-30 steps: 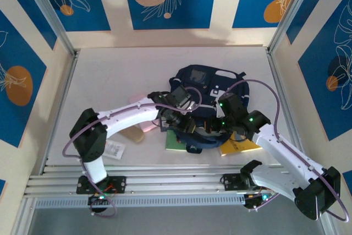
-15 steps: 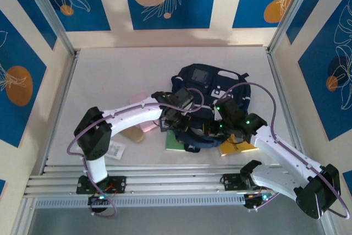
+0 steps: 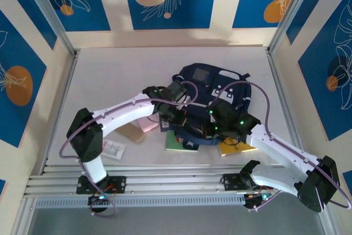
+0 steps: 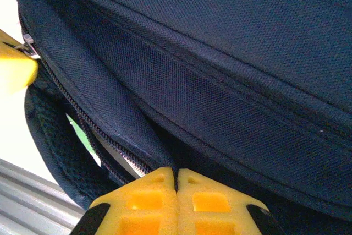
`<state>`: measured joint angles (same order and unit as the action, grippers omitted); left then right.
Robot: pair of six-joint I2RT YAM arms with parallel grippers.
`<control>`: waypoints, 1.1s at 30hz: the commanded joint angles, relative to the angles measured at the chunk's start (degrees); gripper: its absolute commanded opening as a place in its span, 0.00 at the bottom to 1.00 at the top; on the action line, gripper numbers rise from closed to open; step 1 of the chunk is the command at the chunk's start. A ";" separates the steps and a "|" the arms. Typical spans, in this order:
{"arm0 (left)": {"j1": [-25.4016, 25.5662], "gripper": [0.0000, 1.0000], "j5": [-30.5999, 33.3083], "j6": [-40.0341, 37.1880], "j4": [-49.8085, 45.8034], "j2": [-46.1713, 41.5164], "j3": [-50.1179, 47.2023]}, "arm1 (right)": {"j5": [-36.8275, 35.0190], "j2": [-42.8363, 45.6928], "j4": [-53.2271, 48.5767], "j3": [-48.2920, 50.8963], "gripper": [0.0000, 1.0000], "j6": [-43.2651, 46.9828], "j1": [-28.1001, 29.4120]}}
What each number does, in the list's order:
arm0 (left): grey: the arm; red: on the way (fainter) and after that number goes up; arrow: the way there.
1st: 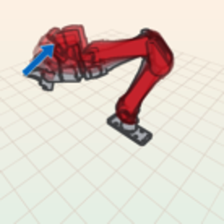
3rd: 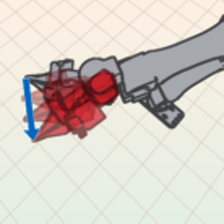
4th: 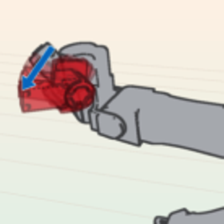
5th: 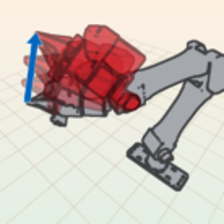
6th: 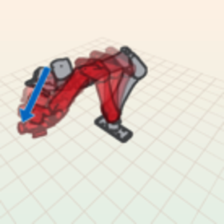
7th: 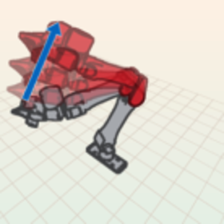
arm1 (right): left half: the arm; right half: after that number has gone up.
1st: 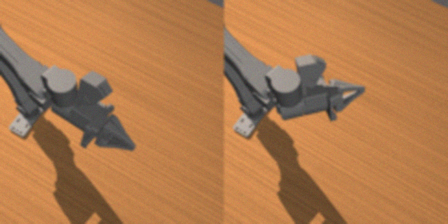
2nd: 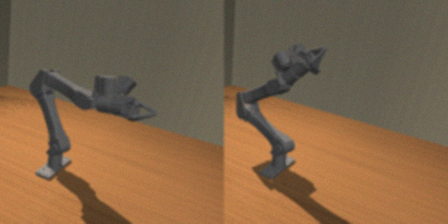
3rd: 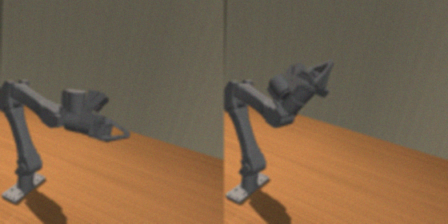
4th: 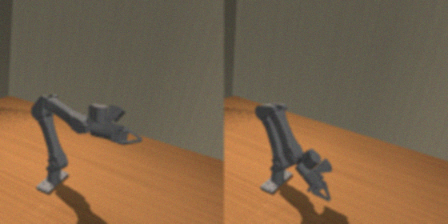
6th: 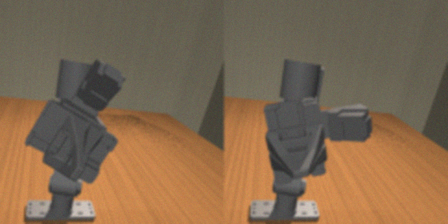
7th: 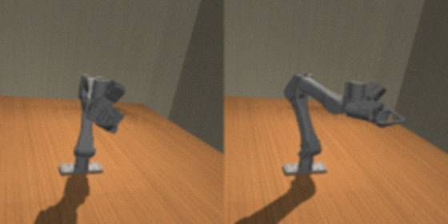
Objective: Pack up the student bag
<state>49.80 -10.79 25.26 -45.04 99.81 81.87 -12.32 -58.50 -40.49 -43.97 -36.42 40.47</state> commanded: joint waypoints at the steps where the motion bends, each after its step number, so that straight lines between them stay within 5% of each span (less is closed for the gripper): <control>1: -2.49 0.00 0.11 -3.12 -1.64 -2.08 2.55 | -6.49 -0.34 -7.94 -1.45 0.00 -0.79 0.31; 17: -8.70 0.00 2.46 -6.18 -5.50 0.65 4.71 | -11.07 -0.89 -9.58 -1.92 0.00 -2.49 1.10; 22: -8.93 0.00 -7.31 -1.91 -0.05 -0.82 1.54 | -8.72 0.08 -8.37 -1.74 0.00 -2.59 0.94; 28: -6.52 0.47 -16.89 14.91 14.80 -8.45 -9.86 | -1.55 1.78 -5.19 -0.87 0.00 -3.56 -0.29; 33: -5.86 0.50 -16.51 18.58 17.82 -8.69 -12.92 | 0.35 1.90 -4.14 -0.38 0.00 -3.57 -1.31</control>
<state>43.57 -24.49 38.85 -32.40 91.94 70.11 -15.29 -57.56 -45.32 -44.93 -38.28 39.64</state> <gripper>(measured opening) 0.507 0.046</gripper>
